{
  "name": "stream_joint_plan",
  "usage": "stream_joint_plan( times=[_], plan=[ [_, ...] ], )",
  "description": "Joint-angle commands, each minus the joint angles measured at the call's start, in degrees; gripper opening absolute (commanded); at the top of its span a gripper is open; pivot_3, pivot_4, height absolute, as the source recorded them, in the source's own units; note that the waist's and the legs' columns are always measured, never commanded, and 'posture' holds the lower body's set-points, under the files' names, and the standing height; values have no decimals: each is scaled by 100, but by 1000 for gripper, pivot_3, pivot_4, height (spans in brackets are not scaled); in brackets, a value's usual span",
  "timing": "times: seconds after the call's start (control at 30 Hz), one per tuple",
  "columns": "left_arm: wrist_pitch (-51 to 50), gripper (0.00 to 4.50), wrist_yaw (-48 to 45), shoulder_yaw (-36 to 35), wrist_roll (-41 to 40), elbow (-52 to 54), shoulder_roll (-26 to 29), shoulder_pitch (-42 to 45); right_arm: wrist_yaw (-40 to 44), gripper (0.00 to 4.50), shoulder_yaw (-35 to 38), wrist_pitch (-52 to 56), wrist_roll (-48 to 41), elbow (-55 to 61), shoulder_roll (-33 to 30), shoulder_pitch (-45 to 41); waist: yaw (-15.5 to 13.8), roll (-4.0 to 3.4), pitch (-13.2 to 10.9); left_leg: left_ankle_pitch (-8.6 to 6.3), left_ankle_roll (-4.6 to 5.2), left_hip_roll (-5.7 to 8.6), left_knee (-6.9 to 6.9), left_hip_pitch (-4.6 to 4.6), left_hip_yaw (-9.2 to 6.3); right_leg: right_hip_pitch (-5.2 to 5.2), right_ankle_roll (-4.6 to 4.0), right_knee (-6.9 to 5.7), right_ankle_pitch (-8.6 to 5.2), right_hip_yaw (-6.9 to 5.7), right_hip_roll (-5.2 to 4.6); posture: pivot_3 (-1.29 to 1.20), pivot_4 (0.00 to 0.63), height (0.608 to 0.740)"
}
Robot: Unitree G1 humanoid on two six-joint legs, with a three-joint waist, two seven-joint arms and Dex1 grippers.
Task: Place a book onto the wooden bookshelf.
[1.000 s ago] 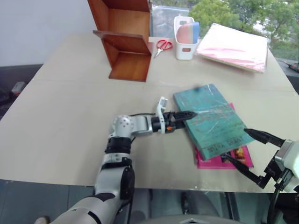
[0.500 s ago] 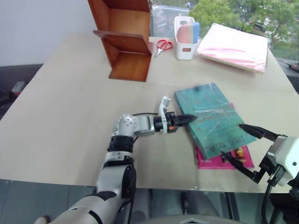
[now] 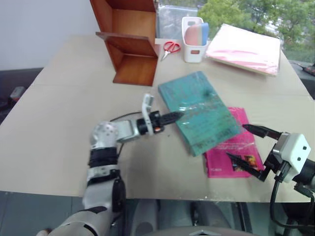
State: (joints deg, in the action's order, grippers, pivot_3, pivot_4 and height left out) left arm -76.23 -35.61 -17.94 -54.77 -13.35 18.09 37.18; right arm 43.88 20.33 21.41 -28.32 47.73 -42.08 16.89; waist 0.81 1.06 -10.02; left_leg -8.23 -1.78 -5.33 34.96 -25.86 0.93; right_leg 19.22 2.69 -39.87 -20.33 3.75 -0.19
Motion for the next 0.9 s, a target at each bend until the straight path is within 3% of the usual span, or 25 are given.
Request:
stream_joint_plan(
  times=[0.03,0.23,0.33,0.4,0.5,0.73,0.8,0.9],
  plan=[
    [481,98,-464,-88,64,285,489,86,105,4500,-215,-249,57,-200,-26,-306,-8,0,0,0,0,0,0,0,0,0,0,0,0,0,0,0,150,740],
    [1329,98,-768,246,690,235,1217,477,281,4500,-766,-527,218,-772,18,-974,-30,8,-5,-1,2,2,3,-3,0,0,0,1,0,-4,-5,0,150,740],
    [1783,98,-1440,1023,1231,821,1892,85,353,4500,-906,-632,243,-976,18,-1185,-8,6,-4,-1,1,2,-5,-3,4,2,0,5,0,1,-5,0,150,740],
    [2075,98,-1845,1173,1334,995,2155,-138,405,4500,-965,-698,263,-1100,23,-1296,3,5,-4,0,-1,1,-17,0,13,3,-1,11,-1,7,-5,0,150,740],
    [2199,98,-2147,741,990,907,2175,-138,431,4500,-1033,-769,282,-1196,35,-1390,-20,5,-5,1,-3,-1,-23,0,14,11,-3,10,-2,6,-5,0,150,740],
    [1611,98,-1366,-129,323,324,1752,733,431,4500,-1162,-850,359,-1328,84,-1548,-31,17,-15,-2,1,-6,-17,-10,-9,12,12,12,-13,-25,-5,0,150,740],
    [1617,98,-1178,-113,350,408,1744,1081,416,4500,-1158,-839,340,-1318,91,-1585,-6,16,-16,-2,-2,-15,-23,-5,-53,8,-2,14,-24,-59,-4,0,150,740],
    [2151,98,-1373,464,881,930,1934,1456,482,4500,-1097,-821,250,-1318,51,-1599,-6,16,-16,18,-34,-4,-66,-5,-119,3,-65,16,-35,-116,3,0,150,740]
  ],
)
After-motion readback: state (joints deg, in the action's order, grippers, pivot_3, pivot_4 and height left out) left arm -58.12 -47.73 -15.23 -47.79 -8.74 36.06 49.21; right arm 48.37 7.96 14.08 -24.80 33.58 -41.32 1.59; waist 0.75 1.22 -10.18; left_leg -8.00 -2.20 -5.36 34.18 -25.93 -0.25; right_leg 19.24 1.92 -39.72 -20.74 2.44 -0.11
